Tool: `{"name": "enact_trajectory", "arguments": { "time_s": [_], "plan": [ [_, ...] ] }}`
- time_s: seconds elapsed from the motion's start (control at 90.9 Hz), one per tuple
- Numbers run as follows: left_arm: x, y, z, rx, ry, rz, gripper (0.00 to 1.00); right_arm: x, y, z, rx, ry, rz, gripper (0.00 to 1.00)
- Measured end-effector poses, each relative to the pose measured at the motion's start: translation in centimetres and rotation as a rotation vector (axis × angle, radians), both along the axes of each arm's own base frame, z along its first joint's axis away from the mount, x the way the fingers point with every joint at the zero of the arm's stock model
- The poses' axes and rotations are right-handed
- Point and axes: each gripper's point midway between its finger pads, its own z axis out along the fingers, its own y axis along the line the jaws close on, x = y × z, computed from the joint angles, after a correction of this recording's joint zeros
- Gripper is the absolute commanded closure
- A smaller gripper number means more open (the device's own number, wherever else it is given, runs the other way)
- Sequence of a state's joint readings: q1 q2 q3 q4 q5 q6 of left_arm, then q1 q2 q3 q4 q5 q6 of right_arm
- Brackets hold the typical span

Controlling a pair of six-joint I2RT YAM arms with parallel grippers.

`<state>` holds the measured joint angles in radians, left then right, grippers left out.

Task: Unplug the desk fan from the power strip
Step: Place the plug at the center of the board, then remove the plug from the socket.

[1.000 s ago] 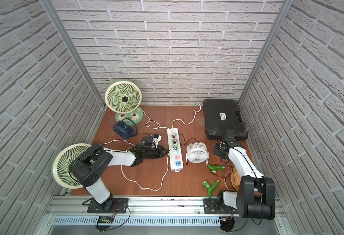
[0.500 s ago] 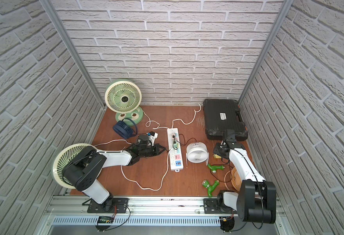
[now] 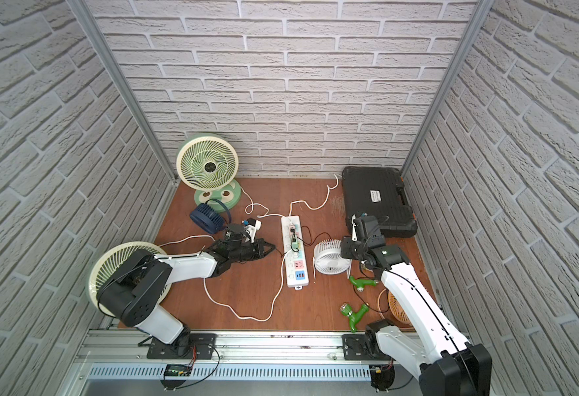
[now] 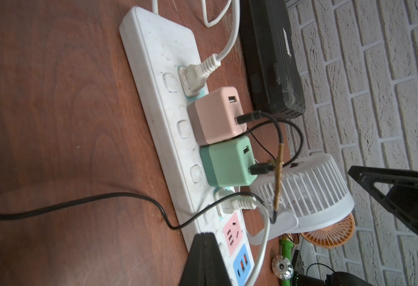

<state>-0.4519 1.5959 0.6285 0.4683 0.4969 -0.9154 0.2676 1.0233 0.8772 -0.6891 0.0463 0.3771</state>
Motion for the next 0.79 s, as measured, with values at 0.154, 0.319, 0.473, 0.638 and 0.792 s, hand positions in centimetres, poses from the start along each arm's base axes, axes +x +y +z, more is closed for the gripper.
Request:
{"name": "enact_trajectory", "arguments": {
  "time_s": [0.154, 0.319, 0.473, 0.638, 0.792],
  "plan": [
    [1.0, -0.6, 1.1, -0.020, -0.024, -0.013, 1.00, -1.0, 4.9, 0.6, 0.018, -0.011, 0.172, 0.55],
    [1.5, -1.0, 0.6, -0.023, -0.015, -0.021, 1.00, -1.8, 9.6, 0.1, -0.001, 0.007, 0.318, 0.57],
    [1.5, -1.2, -0.2, -0.024, 0.004, -0.026, 1.00, -2.0, 12.9, -1.8, -0.050, 0.033, 0.398, 0.61],
    [1.4, -1.7, -1.2, -0.031, 0.027, -0.034, 1.00, -1.8, 15.2, -4.1, -0.095, 0.047, 0.421, 0.64],
    [1.1, -2.3, -1.8, -0.037, 0.040, -0.046, 1.00, -0.7, 16.4, -5.6, -0.119, 0.029, 0.391, 0.68]
  ]
}}
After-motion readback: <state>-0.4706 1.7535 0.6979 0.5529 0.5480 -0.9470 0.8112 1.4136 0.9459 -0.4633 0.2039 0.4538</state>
